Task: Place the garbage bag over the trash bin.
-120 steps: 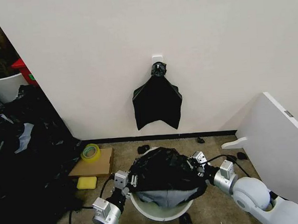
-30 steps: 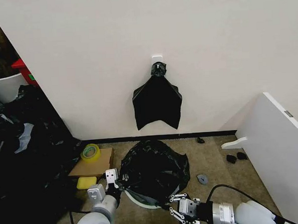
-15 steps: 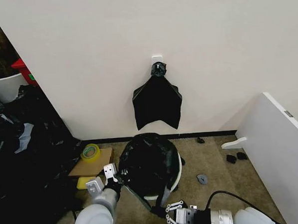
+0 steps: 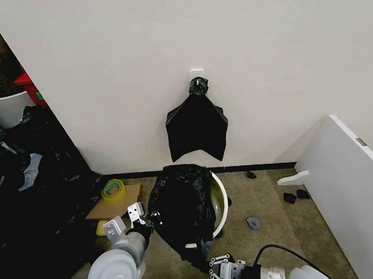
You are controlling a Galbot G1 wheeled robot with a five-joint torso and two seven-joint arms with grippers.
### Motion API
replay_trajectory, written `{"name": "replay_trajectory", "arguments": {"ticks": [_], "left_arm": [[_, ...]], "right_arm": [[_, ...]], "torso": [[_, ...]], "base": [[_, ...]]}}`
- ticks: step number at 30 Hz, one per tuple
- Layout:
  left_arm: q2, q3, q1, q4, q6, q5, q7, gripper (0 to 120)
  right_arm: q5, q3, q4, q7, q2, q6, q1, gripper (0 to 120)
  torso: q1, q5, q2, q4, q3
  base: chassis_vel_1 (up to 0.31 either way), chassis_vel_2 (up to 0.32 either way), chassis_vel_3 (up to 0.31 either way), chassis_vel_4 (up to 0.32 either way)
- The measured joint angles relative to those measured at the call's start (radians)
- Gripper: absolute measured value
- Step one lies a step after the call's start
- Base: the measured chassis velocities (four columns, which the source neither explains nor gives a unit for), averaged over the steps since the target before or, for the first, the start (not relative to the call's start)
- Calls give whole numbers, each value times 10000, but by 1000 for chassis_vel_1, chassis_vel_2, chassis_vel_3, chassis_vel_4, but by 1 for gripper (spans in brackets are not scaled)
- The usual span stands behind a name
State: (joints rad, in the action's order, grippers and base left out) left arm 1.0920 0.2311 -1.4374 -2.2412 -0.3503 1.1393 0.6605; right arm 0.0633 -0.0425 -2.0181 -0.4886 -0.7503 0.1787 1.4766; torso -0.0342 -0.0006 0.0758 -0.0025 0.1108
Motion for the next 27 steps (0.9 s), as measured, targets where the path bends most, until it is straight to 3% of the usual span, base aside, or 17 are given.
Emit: {"name": "replay_trajectory", "arguments": {"ticks": [14, 20, 22, 26, 27], "left_arm": [[-73, 161, -114, -208, -482, 699, 311, 0], [-29, 185, -136, -192, -432, 697, 319, 0], [-9, 202, -136, -153, -357, 666, 318, 0], [-34, 375, -88, -15, -79, 623, 302, 0], [-34, 375, -88, -15, -79, 623, 302, 0]], "right_arm": [[-74, -528, 1113, 531, -3, -35, -266, 0], [-54, -611, 905, 612, -43, -1, -42, 0], [-60, -644, 798, 674, -47, 44, 46, 1], [19, -823, 534, 840, 38, 191, 310, 20], [19, -823, 534, 840, 38, 191, 310, 20]], "torso": [[0, 1, 0, 1, 0], [0, 1, 0, 0, 0], [0, 0, 0, -1, 0], [0, -1, 0, 2, 0], [0, -1, 0, 2, 0]], "base": [[0, 0, 0, 0], [0, 0, 0, 0], [0, 0, 0, 0], [0, 0, 0, 0], [0, 0, 0, 0]]}}
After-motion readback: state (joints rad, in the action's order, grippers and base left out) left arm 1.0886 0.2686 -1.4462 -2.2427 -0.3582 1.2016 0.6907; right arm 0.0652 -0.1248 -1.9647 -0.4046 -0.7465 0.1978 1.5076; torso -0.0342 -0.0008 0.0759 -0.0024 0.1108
